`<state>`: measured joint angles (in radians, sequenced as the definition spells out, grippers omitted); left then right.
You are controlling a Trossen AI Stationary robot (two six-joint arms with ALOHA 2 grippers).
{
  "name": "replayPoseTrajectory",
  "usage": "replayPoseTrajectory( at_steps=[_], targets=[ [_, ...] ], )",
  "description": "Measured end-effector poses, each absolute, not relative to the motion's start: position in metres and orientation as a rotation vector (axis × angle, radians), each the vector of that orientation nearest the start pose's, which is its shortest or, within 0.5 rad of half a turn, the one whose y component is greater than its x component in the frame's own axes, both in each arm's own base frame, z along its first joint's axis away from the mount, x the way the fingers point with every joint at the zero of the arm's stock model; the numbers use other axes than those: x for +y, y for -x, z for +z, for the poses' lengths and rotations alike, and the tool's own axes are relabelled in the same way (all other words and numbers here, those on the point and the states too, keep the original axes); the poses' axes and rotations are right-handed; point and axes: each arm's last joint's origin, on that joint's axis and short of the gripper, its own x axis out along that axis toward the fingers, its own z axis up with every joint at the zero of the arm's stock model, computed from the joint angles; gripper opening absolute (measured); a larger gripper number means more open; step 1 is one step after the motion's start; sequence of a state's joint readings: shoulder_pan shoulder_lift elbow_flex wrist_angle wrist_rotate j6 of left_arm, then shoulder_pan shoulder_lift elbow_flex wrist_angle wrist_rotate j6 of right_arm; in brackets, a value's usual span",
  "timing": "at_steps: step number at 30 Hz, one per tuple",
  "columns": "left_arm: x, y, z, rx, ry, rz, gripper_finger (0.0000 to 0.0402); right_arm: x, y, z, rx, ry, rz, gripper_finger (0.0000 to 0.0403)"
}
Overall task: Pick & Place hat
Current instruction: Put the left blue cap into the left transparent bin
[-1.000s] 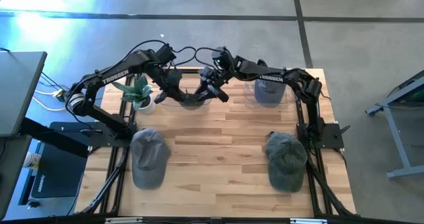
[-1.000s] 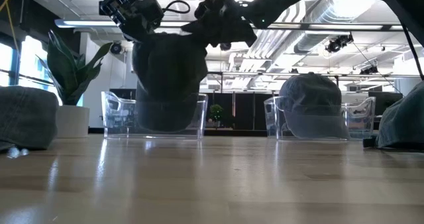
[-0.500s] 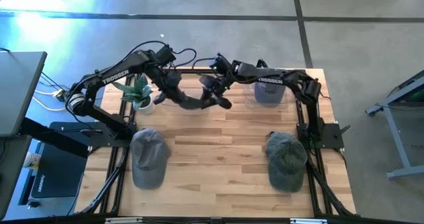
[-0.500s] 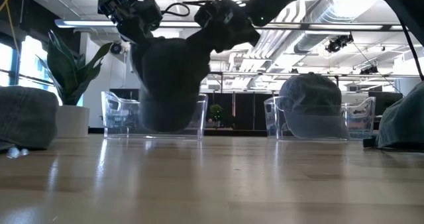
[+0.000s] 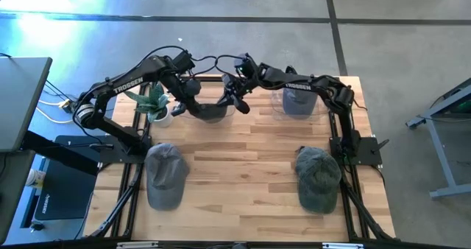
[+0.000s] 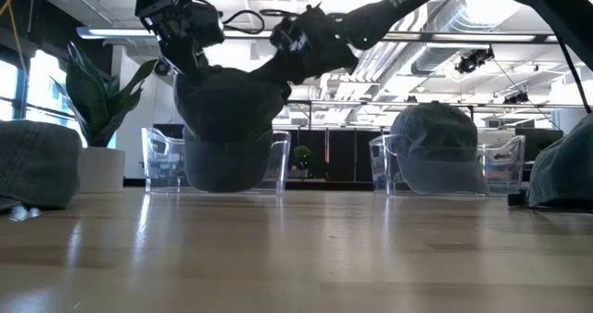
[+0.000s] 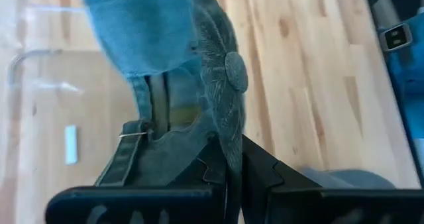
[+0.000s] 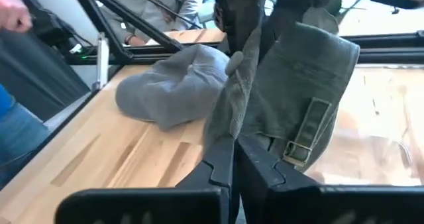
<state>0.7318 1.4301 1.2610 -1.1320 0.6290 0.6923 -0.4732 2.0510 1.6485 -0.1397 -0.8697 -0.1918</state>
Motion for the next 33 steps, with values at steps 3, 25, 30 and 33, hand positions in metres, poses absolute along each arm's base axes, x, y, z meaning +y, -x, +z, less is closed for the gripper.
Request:
replayPoseTrajectory(
  at_steps=[3,25,30,33],
  targets=[
    [0.167,-0.199,0.294,0.965,0.209,-0.208,0.0019,-0.194,-0.427,0.248,0.387,-0.147,0.390,0.0006],
    [0.208,-0.173,0.296,0.941,0.167,0.046,0.0019,-0.222,-0.423,0.252,0.390,-0.039,-0.006,0.0027],
    [0.211,-0.175,0.296,0.937,0.137,0.073,0.0019,-0.226,-0.418,0.260,0.376,-0.076,-0.026,0.0061],
    [0.212,-0.175,0.296,0.950,0.129,0.088,0.0019,-0.227,-0.415,0.265,0.371,-0.076,-0.033,0.0088]
  ],
)
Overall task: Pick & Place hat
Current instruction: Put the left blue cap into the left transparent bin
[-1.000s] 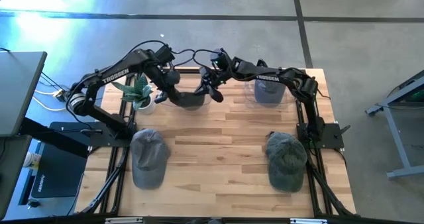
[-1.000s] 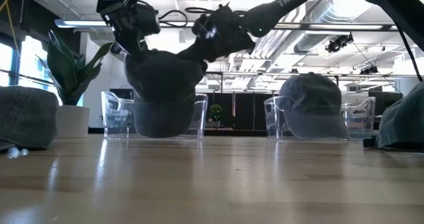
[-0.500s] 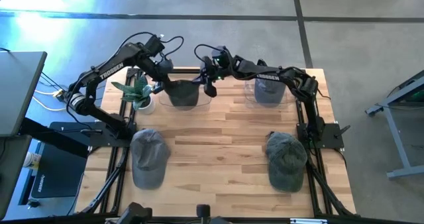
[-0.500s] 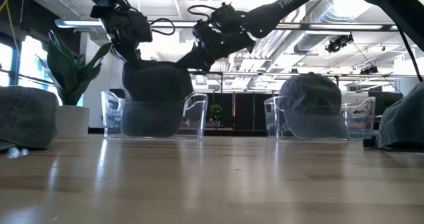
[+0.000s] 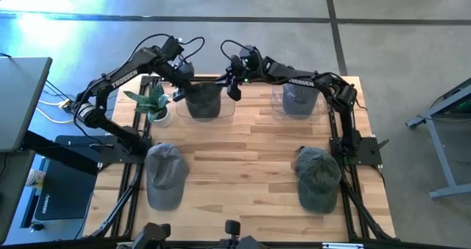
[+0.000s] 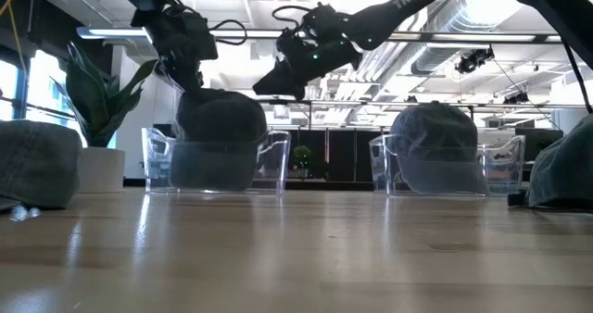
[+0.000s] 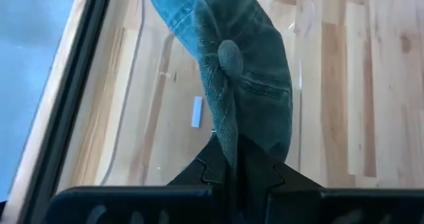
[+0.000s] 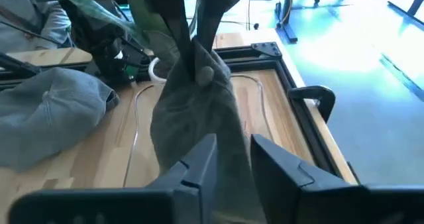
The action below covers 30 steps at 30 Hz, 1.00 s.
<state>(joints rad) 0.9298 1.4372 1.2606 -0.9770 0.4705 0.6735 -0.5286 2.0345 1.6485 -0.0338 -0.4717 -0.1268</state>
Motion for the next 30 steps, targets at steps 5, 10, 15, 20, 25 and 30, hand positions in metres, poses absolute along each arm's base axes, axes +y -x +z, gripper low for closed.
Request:
replayPoseTrajectory(
  at_steps=[5,10,15,20,25,30],
  targets=[
    [0.216,-0.177,0.295,0.942,0.108,0.103,0.0019,-0.226,-0.412,0.268,0.385,-0.154,-0.040,0.0124],
    [0.222,-0.181,0.283,0.943,0.097,0.111,0.0028,-0.222,-0.409,0.271,0.410,-0.223,-0.036,0.0135],
    [0.228,-0.185,0.281,0.938,0.048,0.151,0.0076,-0.216,-0.409,0.271,0.432,-0.241,-0.015,0.0135],
    [0.234,-0.187,0.282,0.954,-0.037,0.222,0.0126,-0.212,-0.410,0.270,0.441,-0.264,0.029,0.0135],
    [0.237,-0.186,0.289,0.985,-0.071,0.282,0.0150,-0.208,-0.402,0.281,0.464,-0.292,0.011,0.0135],
    [0.238,-0.186,0.312,0.985,-0.089,0.315,0.0154,-0.201,-0.388,0.303,0.478,-0.325,-0.029,0.0135]
  ],
)
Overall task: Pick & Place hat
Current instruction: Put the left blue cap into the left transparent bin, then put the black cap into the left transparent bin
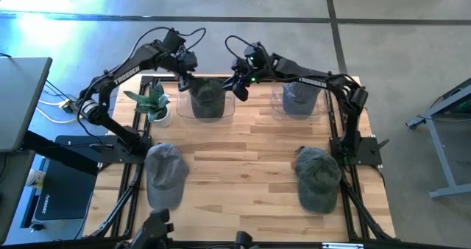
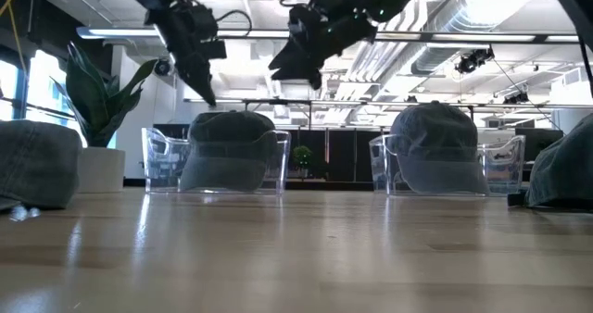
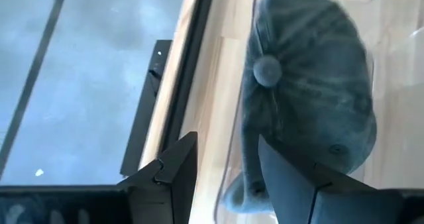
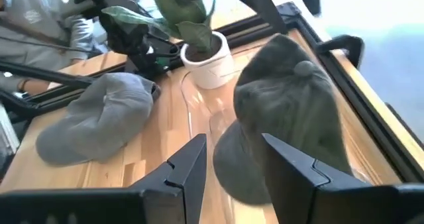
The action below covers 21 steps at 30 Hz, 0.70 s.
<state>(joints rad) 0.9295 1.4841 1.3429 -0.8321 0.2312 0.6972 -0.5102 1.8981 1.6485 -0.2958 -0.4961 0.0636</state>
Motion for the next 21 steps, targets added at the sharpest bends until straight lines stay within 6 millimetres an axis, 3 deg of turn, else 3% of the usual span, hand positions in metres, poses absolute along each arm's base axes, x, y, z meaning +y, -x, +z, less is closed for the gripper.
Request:
replayPoseTrajectory(
  at_steps=[6,10,14,21],
  targets=[
    [0.233,-0.184,0.356,0.898,0.048,0.375,0.0154,-0.189,-0.364,0.335,0.489,-0.349,-0.087,0.0135],
    [0.224,-0.188,0.376,0.649,0.212,0.170,0.0154,-0.171,-0.352,0.350,0.522,-0.387,-0.079,0.0135],
    [0.207,-0.203,0.383,0.482,0.282,-0.107,0.0154,-0.137,-0.349,0.341,0.629,-0.406,-0.013,0.0135],
    [0.150,-0.251,0.379,0.573,0.168,-0.254,0.0154,-0.076,-0.323,0.301,0.774,-0.574,-0.002,0.0135]
  ],
)
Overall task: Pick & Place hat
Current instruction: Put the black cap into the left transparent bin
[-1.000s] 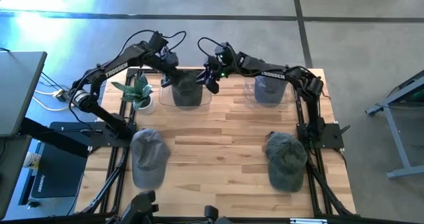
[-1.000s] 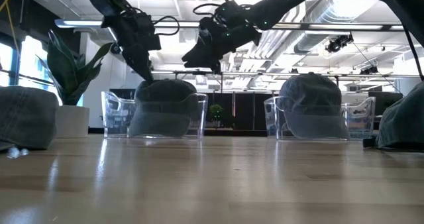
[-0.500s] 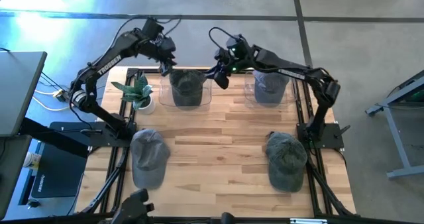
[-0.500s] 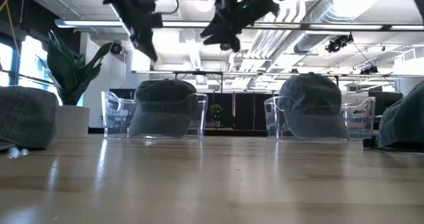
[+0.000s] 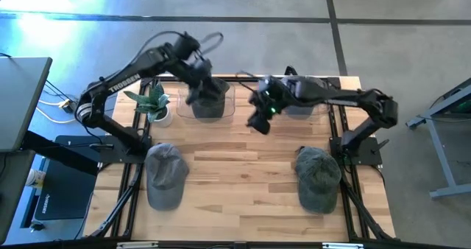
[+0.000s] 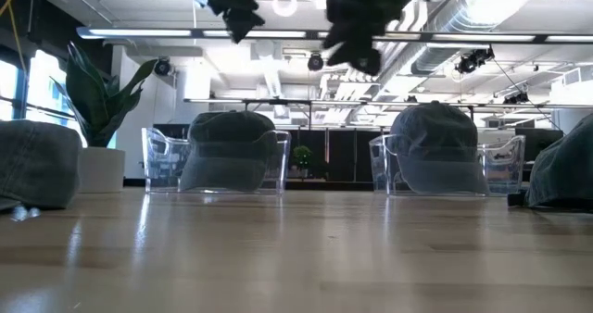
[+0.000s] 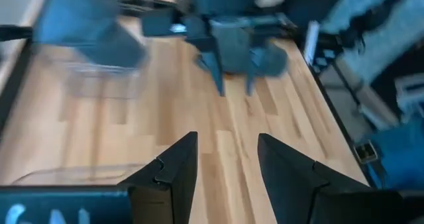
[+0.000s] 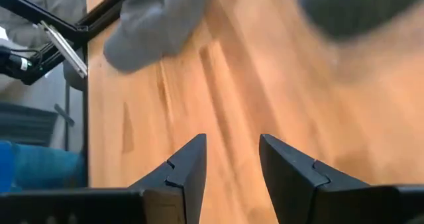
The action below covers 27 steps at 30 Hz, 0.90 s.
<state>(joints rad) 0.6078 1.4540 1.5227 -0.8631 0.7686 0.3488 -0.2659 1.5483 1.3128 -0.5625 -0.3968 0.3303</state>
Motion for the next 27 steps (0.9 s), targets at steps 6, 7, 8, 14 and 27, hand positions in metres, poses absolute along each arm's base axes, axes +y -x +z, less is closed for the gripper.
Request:
replayPoseTrajectory(
  at_steps=[6,7,8,14,27],
  targets=[
    [0.092,-0.279,0.378,0.627,0.075,-0.386,0.0154,-0.030,-0.269,0.299,0.775,-0.713,-0.098,0.0135],
    [0.082,-0.284,0.377,0.635,0.065,-0.389,0.0154,-0.023,-0.259,0.300,0.762,-0.716,-0.113,0.0135],
    [0.074,-0.289,0.376,0.644,0.060,-0.382,0.0154,-0.016,-0.248,0.301,0.746,-0.717,-0.123,0.0135],
    [0.031,-0.310,0.378,0.635,0.111,-0.303,0.0154,0.010,-0.185,0.286,0.698,-0.790,-0.121,0.0135],
    [-0.069,-0.365,0.336,0.682,0.332,-0.144,0.0154,0.040,-0.132,0.231,0.608,-1.012,0.212,0.0135]
  ],
)
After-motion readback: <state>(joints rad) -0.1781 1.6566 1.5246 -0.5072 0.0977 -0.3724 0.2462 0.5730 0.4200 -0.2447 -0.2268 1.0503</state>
